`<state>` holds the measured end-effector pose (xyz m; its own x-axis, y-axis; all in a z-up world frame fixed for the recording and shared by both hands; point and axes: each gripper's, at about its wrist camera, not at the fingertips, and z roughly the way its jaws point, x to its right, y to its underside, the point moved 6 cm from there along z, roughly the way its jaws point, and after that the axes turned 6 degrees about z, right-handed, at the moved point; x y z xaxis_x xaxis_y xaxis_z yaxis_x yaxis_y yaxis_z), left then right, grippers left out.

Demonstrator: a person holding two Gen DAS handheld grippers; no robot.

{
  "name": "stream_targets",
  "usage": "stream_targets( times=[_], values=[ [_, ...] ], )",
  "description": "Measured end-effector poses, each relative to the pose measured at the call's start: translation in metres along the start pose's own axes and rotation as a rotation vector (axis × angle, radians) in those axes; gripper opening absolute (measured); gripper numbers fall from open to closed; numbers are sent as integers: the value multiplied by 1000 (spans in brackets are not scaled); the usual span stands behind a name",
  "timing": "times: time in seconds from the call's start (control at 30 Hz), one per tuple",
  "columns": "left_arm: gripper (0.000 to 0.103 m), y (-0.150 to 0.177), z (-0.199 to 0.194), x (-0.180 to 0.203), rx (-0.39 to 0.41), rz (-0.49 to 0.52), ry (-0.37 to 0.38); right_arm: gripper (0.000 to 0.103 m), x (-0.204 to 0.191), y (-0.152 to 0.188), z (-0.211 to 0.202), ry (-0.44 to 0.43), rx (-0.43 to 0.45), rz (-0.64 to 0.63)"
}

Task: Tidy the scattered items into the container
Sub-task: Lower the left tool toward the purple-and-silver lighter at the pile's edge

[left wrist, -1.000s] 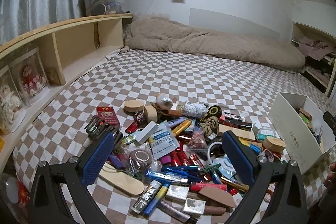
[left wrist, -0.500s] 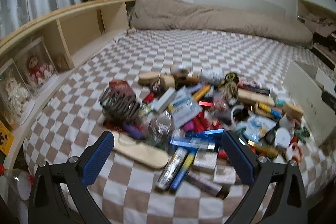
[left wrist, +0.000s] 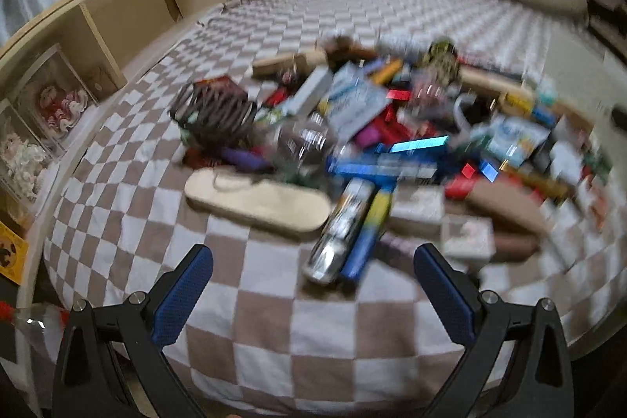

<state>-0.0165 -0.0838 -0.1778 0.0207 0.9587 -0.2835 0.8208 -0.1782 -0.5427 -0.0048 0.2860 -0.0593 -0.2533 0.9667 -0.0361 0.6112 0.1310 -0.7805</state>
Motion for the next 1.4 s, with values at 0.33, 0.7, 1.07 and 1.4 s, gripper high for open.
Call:
stream_targets(
  times=[0.33,0.7,1.07,1.4],
  values=[
    [103,14,34,-1,-112,9,-43,103,-1,12,13,-36,-61,35],
    [103,10,39,-5,-112,-47,-15,103,-6,23,18,-53,-95,40],
    [103,8,41,-25,-108,-100,-75,103,-12,31,19,-65,-114,20],
    [103,11,52,-65,-126,-228,-183,103,-20,61,20,-82,-175,-23]
  ],
)
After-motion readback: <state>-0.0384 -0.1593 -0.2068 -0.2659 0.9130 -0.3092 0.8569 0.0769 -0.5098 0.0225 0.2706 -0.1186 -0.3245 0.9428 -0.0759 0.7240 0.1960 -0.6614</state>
